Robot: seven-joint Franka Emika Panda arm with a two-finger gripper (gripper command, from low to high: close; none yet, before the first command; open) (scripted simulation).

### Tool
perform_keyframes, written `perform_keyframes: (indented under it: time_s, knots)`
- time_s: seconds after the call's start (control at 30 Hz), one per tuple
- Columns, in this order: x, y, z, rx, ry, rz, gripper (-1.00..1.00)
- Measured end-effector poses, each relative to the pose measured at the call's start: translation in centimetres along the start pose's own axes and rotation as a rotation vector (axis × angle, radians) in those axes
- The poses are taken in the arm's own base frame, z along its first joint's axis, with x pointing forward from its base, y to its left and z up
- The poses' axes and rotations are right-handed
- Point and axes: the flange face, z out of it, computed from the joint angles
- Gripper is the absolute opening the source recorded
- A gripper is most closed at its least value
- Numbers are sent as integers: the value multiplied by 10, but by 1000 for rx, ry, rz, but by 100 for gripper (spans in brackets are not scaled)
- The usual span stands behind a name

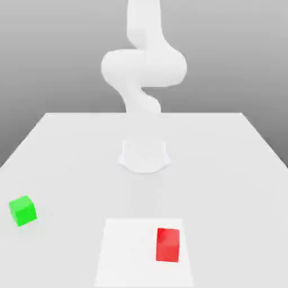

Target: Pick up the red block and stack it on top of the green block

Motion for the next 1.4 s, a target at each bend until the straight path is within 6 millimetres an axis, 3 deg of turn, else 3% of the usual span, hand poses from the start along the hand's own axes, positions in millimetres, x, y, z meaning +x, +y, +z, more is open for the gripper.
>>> perform_keyframes:
  time_s: [0.17,0.37,0.53,0.7,0.9,0.93,1.17,1.33,1.4]
  knots:
    - [-30,12,115,-128,-112,17,0]
    - [-86,51,230,-275,-243,36,0]
    - [-146,99,305,-397,-353,53,0]
    - [-213,155,358,-514,-461,66,0]
    - [-250,192,408,-534,-478,72,0]
    - [-253,195,412,-534,-478,72,-100]
    - [-252,194,411,-534,-478,72,-100]
    - [-230,171,375,-534,-478,72,-100]
    - [-211,175,366,-536,-476,71,-100]
